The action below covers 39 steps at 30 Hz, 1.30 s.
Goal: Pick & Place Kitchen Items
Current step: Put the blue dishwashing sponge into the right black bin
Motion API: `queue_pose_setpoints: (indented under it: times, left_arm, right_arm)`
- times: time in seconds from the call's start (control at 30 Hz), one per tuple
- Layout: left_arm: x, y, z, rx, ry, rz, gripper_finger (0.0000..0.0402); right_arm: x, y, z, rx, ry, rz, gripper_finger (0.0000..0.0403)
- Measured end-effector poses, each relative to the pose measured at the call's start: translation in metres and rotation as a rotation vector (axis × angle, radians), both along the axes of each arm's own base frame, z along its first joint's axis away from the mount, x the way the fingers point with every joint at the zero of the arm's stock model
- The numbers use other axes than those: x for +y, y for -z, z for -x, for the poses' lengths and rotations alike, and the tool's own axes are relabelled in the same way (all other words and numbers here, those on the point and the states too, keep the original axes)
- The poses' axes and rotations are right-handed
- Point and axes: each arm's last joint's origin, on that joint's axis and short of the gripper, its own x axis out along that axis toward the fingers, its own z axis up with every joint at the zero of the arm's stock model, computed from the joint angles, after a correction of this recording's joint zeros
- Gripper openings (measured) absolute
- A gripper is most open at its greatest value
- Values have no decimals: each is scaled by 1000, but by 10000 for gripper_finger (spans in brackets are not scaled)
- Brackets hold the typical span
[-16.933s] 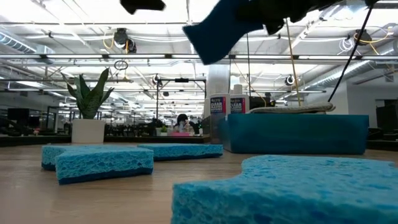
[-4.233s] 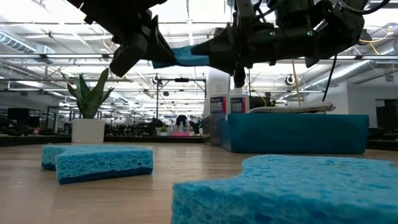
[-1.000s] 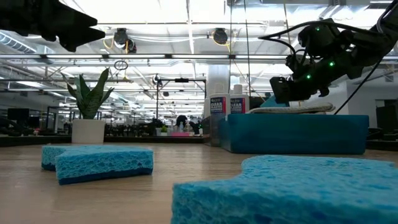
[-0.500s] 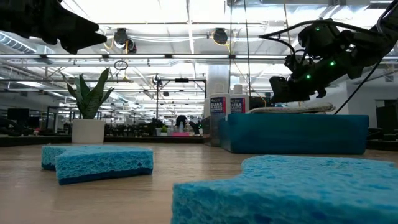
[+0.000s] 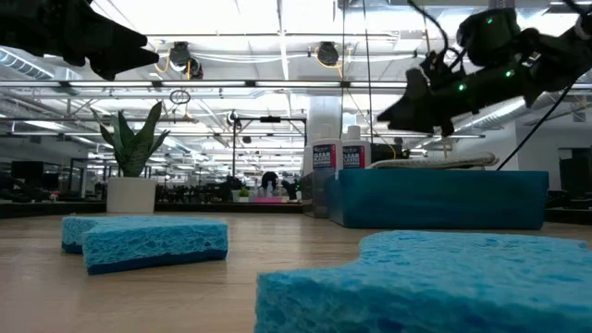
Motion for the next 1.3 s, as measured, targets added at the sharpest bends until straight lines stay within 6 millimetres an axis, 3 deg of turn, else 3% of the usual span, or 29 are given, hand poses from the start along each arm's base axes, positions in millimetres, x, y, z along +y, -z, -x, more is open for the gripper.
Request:
queue_pose_setpoints:
  times: [0.1,0.23,0.53,0.73,0.93,1.17,1.3]
  left_arm:
    - [0,0,0,0,0,1,255]
    - [-1,0,-1,-2,22,41,255]
    - [-3,1,-1,0,91,62,255]
    - [-4,0,-1,-5,120,125,255]
    - [-6,4,-5,25,131,213,255]
    - [-13,13,-22,84,177,151,255]
    - [-20,16,-35,82,277,136,255]
  right_arm:
    - [11,-8,1,-42,-75,13,175]
    - [30,-17,0,-97,-301,9,171]
    - [79,-21,-5,-126,-685,-25,171]
    - [102,-23,-3,-147,-804,-23,171]
    - [107,-25,-3,-160,-824,6,171]
    - [122,-17,-10,-131,-892,-28,171]
    - [130,-28,-21,-153,-922,7,171]
